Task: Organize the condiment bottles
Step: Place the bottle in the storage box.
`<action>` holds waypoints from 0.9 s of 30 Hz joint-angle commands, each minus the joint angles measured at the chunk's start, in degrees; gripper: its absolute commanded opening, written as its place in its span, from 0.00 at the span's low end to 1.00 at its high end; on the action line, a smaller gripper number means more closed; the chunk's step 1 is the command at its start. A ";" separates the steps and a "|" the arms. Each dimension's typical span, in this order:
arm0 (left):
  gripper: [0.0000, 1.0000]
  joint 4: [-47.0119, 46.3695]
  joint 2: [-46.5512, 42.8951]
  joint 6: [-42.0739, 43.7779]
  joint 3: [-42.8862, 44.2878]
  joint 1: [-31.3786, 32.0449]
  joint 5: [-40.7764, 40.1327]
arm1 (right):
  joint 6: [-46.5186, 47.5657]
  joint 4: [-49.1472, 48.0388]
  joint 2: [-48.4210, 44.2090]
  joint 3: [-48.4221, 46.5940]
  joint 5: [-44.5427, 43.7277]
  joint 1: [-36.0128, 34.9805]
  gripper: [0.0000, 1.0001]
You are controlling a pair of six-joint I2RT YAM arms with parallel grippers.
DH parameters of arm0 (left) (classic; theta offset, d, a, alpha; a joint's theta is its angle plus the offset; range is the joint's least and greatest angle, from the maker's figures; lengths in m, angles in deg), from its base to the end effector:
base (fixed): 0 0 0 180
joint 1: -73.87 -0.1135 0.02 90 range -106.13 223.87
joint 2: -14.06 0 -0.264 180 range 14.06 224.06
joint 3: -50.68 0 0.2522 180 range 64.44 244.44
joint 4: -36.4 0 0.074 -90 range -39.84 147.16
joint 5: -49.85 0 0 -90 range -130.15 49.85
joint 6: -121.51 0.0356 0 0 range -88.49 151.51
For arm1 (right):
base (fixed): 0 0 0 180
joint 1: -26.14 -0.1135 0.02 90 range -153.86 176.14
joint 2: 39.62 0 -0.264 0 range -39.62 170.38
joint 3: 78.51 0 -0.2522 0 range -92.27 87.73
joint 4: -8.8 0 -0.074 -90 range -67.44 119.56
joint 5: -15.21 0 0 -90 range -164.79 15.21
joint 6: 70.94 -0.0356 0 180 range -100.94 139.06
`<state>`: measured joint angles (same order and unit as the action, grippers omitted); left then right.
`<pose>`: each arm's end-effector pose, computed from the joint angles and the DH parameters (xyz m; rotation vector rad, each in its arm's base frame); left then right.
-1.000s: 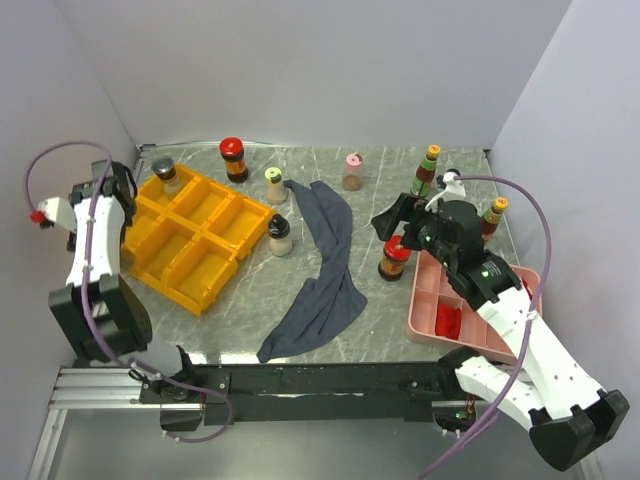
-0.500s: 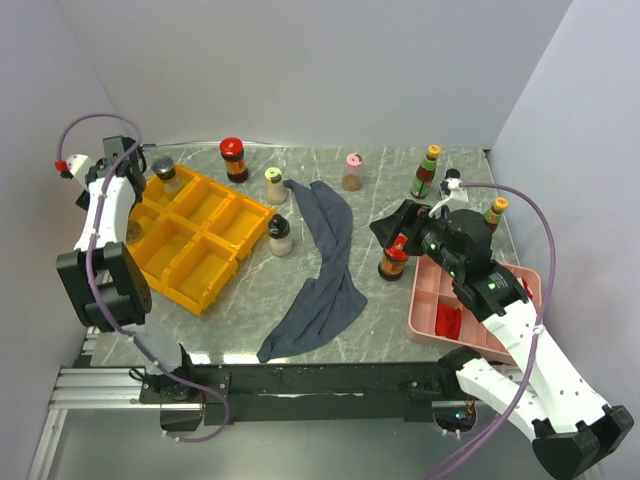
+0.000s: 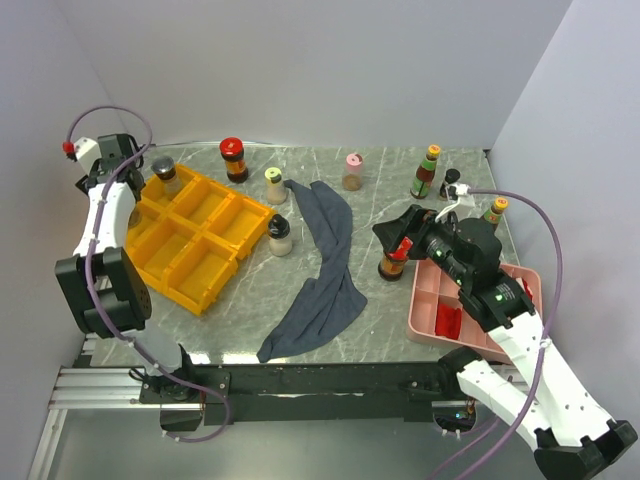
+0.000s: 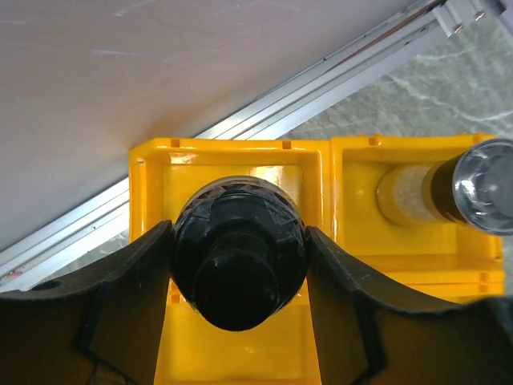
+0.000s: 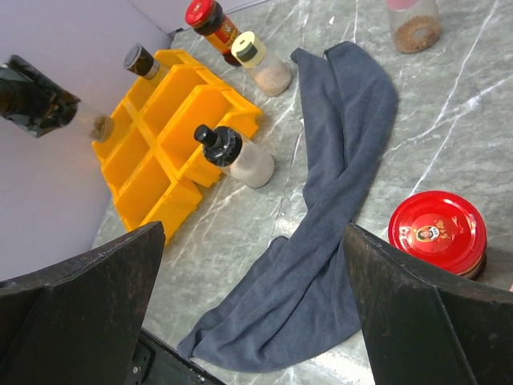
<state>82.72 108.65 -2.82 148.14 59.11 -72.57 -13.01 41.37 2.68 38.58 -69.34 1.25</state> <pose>0.3515 0.1124 0.3177 -1.1713 1.8985 0.4723 0.1508 0.0737 0.3573 0.0446 1.8494 0.7917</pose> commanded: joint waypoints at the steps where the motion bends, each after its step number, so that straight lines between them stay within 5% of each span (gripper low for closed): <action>1: 0.01 -4.26 1.91 4.09 3.31 -0.09 0.08 | 0.70 -1.93 -1.70 0.19 -0.62 -0.25 1.00; 9: 0.08 -12.51 3.41 6.64 -0.47 -0.09 4.82 | 1.05 -3.16 -2.75 1.16 -0.53 -0.25 1.00; 13: 0.23 -12.70 4.99 6.29 -0.65 -0.09 4.75 | 1.31 -3.08 -2.75 1.16 -1.06 -0.17 1.00; 24: 0.27 -11.11 9.83 5.41 0.06 -0.09 4.56 | 1.58 -2.90 -3.10 1.07 -1.41 -0.16 1.00; 27: 0.45 -11.90 10.70 5.15 -0.64 -0.44 4.91 | 1.75 -2.99 -3.19 1.24 -1.41 -0.25 1.00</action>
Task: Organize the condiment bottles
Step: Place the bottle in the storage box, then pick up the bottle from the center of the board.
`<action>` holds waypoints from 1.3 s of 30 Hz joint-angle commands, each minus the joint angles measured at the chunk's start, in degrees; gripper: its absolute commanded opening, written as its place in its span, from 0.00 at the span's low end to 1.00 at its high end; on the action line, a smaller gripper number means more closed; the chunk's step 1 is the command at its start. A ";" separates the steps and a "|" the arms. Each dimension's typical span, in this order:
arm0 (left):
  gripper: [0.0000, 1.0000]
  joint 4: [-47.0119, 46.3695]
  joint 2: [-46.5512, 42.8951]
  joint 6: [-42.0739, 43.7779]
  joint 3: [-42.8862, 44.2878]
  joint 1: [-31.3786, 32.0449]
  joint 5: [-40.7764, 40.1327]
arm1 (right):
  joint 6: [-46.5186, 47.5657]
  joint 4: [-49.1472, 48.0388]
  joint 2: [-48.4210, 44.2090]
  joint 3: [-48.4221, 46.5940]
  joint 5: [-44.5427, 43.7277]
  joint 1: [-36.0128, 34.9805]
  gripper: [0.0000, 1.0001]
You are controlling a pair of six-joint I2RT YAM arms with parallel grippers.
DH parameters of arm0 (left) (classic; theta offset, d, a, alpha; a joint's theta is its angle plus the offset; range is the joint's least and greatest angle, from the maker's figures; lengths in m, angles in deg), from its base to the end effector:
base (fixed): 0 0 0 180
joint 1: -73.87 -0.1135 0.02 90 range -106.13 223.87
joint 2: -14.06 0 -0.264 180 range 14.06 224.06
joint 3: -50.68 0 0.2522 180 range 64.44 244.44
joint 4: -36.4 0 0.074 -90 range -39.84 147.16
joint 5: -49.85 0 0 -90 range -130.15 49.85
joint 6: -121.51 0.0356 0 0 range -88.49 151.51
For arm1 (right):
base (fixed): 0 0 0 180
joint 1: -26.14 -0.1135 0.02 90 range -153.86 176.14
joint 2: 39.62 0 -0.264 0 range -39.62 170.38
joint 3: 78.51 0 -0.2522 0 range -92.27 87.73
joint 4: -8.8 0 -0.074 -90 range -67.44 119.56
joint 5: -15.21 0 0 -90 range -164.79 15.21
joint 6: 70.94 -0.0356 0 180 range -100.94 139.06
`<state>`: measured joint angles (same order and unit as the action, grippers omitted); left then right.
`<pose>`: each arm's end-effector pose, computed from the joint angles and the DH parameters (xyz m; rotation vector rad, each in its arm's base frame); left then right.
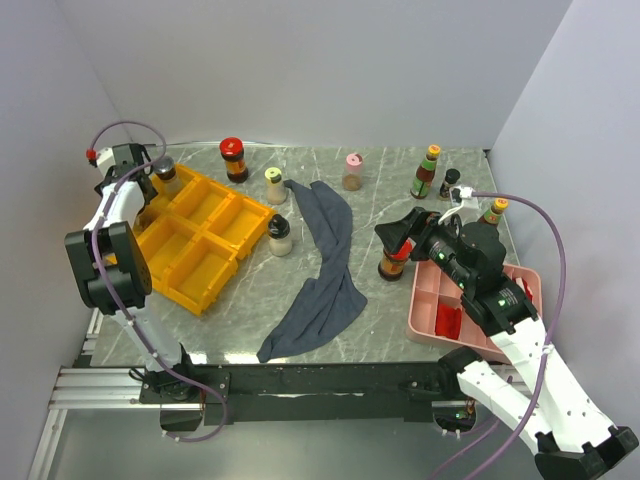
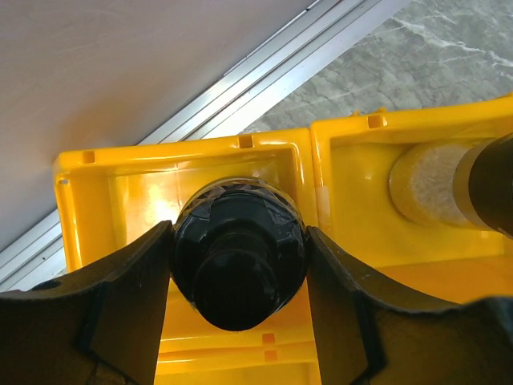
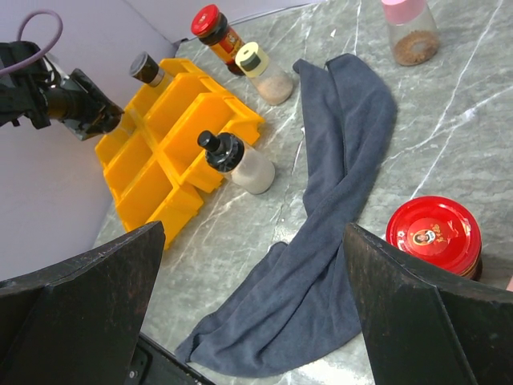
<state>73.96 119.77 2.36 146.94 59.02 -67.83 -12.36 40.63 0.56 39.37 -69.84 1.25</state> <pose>0.3942 0.1216 0.2490 -1.0714 2.0544 0.4507 0.1439 0.0702 0.3593 0.0374 1.8100 0.7866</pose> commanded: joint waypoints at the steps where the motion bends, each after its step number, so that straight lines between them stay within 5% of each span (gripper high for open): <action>1: 0.50 -3.14 -0.07 -0.29 0.56 -0.44 0.43 | 1.10 -2.24 -1.16 0.46 -0.91 -0.17 1.00; 9: 0.67 -2.61 -0.15 -0.91 1.08 -0.88 1.49 | 1.01 -1.72 -0.81 0.11 -1.26 -0.17 1.00; 17: 0.98 1.34 -2.70 -1.70 3.81 -0.79 2.62 | 1.18 -1.37 -0.90 -0.25 -1.52 -0.25 1.00; 27: 0.99 7.15 -17.44 -2.93 3.73 2.02 11.85 | 1.18 -0.22 -1.16 -1.04 -2.05 -0.25 1.00; 32: 0.99 4.08 -27.30 -1.36 -2.68 5.27 23.96 | 1.45 0.57 -1.07 -1.47 -2.57 -0.25 1.00; 39: 0.99 2.14 -39.08 1.02 -8.40 17.92 25.75 | 3.11 3.73 -1.25 -2.00 -4.86 -0.25 1.00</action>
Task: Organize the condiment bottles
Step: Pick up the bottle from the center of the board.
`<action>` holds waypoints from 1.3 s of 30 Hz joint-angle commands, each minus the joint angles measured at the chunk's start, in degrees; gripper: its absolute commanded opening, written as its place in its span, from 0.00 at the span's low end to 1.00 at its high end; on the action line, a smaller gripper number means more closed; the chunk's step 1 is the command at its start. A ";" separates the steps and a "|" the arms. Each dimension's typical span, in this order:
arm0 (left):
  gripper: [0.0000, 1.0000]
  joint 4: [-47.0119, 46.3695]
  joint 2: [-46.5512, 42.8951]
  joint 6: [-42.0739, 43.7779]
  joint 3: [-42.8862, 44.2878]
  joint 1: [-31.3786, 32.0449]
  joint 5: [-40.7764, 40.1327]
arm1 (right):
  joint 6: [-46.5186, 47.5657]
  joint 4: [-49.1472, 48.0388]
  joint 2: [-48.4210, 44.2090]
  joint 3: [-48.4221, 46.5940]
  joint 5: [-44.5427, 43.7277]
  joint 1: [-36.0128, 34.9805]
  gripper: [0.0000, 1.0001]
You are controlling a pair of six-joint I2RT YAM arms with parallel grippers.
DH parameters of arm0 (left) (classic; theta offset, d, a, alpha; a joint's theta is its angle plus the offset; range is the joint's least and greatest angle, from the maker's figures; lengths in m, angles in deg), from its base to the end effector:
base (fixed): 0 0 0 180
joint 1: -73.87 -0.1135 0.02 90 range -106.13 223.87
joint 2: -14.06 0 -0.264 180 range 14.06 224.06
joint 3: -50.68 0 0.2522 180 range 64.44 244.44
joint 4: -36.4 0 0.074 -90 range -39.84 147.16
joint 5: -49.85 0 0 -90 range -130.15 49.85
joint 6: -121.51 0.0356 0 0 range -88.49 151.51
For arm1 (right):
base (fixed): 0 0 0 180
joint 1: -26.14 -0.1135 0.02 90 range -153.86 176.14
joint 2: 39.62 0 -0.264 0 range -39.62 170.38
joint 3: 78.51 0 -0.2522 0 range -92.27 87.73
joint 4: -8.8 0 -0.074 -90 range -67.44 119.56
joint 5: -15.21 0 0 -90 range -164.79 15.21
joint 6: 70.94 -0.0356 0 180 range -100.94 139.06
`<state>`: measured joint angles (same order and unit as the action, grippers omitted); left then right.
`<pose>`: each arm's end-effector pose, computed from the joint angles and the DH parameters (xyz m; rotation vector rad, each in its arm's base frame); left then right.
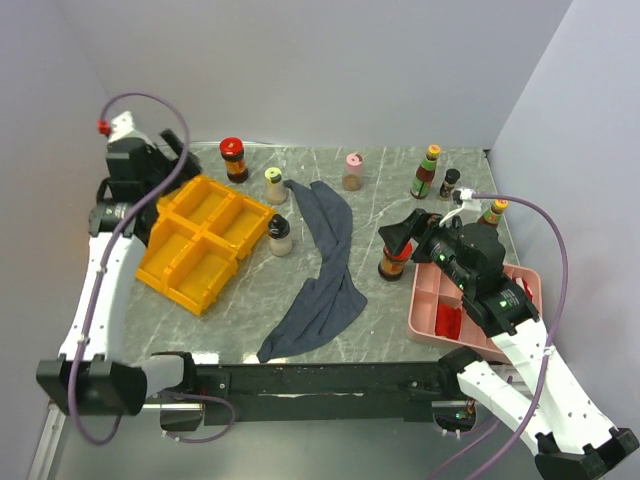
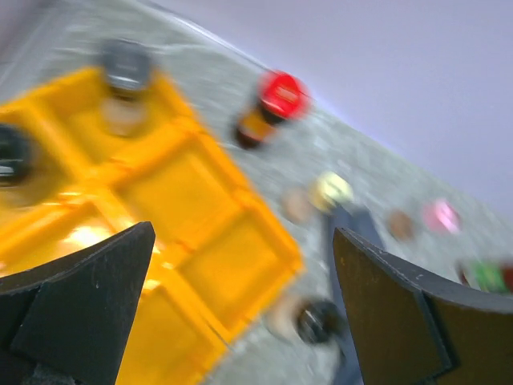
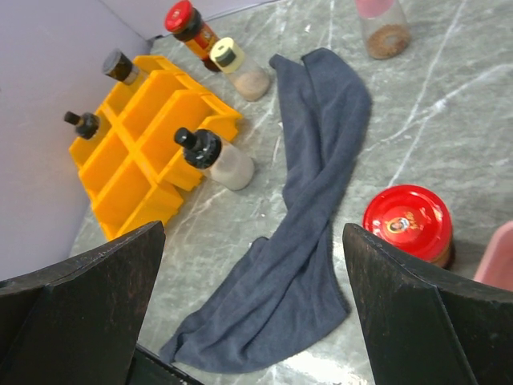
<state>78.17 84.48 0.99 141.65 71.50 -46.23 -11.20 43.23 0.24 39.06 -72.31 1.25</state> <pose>0.2693 0.0149 0.4112 -0.6182 1.8447 -0.2235 0.1422 0.0677 0.3570 0.0538 1.8362 0.7255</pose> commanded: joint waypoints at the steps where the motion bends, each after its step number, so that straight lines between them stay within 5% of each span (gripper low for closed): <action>1: 0.99 -2.17 -4.23 2.66 -4.51 6.40 4.07 | 2.31 1.39 -0.92 -1.61 -3.70 -0.17 1.00; 8: 0.99 -4.36 -0.72 1.17 -7.34 17.72 -0.50 | 2.84 2.28 2.15 -2.93 -3.27 -0.25 1.00; 19: 0.99 -4.54 15.62 6.35 0.48 35.94 -13.42 | 1.96 -3.79 4.97 4.10 0.24 -0.16 1.00; 39: 0.97 -1.20 25.12 5.21 0.67 36.47 -17.46 | 0.21 -2.39 4.53 4.28 -4.76 -0.25 1.00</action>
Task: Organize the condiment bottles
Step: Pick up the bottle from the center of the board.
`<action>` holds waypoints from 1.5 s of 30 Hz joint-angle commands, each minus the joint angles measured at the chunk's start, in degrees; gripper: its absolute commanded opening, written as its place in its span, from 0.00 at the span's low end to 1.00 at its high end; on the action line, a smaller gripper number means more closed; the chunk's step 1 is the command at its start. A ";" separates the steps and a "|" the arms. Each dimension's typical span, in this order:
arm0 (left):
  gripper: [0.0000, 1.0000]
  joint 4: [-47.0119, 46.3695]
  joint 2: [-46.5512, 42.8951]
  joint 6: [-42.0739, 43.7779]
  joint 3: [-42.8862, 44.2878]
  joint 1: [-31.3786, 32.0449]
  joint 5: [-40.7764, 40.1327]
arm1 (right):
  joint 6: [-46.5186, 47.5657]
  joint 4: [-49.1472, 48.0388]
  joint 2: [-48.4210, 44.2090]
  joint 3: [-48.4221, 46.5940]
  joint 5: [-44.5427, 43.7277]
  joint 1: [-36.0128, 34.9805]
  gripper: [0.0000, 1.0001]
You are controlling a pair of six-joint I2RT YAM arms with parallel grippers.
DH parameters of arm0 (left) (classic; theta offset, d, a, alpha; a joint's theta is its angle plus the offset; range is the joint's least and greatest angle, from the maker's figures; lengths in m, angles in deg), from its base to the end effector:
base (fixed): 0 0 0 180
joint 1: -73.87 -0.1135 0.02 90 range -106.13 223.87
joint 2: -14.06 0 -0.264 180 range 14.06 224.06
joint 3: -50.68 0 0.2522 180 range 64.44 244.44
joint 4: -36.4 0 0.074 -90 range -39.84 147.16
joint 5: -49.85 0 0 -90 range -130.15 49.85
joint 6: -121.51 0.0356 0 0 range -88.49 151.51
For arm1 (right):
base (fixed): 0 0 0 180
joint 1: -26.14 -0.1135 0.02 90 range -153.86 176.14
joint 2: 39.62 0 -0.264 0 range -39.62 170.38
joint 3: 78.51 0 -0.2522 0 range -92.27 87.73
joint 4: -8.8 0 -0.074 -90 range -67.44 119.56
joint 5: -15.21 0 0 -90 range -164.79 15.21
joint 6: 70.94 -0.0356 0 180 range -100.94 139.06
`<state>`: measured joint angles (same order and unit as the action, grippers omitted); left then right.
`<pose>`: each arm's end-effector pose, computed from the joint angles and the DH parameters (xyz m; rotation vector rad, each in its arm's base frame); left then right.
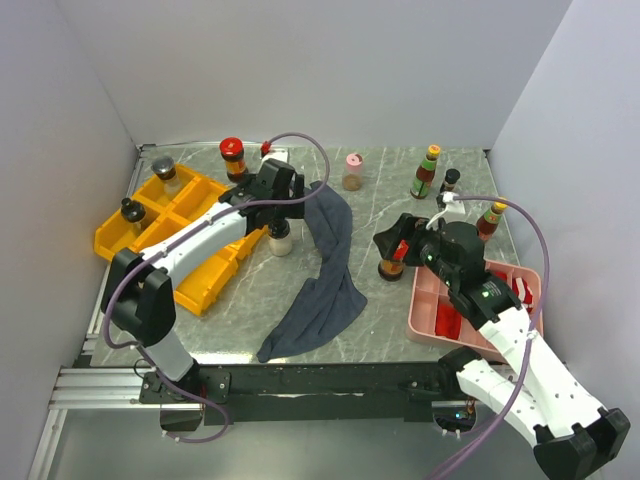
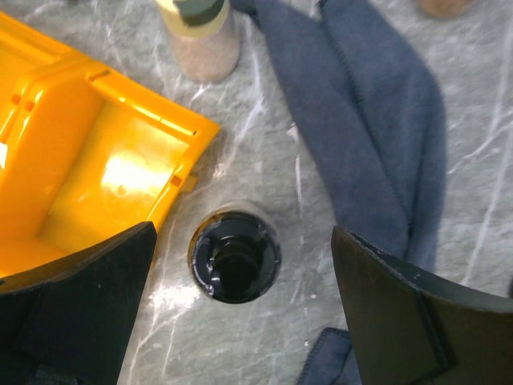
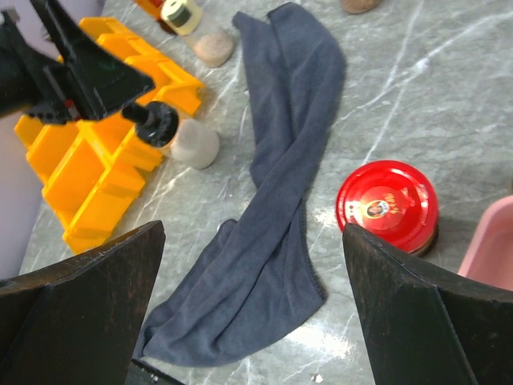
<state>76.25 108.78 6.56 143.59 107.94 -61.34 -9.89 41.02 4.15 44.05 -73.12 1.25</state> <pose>0.3169 -0.1988 0.2974 -0.0093 2.2424 -0.1302 0.1613 0.0760 0.3209 0.0487 1.9497 0.6604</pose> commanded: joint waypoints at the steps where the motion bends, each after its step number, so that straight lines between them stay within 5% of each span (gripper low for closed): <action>1: 0.97 0.72 0.73 -0.62 -1.54 0.04 -2.63 | -1.28 0.08 0.70 -0.70 -5.44 -0.25 1.00; 23: 0.93 -2.35 4.16 -2.30 -4.71 -0.05 1.86 | -2.78 -2.38 -3.17 1.41 -6.95 -0.25 1.00; 29: 0.72 -2.27 4.33 -2.56 -4.71 -0.05 2.12 | -2.60 -1.32 -1.41 0.62 -6.42 -0.25 1.00; 41: 0.01 -0.43 1.17 -4.05 -3.93 0.04 4.22 | -2.43 -1.14 -1.58 0.62 -6.33 -0.17 1.00; 45: 0.01 0.54 -1.20 -4.22 -3.13 0.13 4.67 | -2.43 -0.88 -1.32 0.44 -6.42 -0.25 1.00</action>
<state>76.38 112.78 3.67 138.70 107.85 -58.74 -12.62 41.02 2.99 46.17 -79.41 1.25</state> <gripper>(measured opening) 0.621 0.999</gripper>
